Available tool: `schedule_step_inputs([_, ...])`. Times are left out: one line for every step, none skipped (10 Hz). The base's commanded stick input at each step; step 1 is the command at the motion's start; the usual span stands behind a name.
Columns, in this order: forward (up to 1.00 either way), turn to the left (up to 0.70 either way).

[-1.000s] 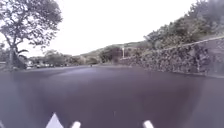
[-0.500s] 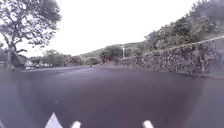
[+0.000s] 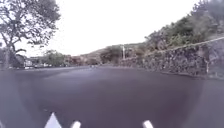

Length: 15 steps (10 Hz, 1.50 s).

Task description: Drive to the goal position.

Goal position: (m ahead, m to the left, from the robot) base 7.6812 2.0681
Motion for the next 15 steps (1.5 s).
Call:
schedule_step_inputs([0.70,0.00])
schedule_step_inputs([0.70,0.00])
schedule_step_inputs([0.70,0.00])
schedule_step_inputs([0.70,0.00])
schedule_step_inputs([0.70,0.00])
schedule_step_inputs([0.70,0.00])
schedule_step_inputs([0.70,0.00])
schedule_step_inputs([0.70,0.00])
schedule_step_inputs([0.70,0.00])
schedule_step_inputs([0.70,0.00])
schedule_step_inputs([0.70,0.00])
schedule_step_inputs([0.70,0.00])
schedule_step_inputs([0.70,0.00])
schedule_step_inputs([0.70,0.00])
schedule_step_inputs([0.70,0.00])
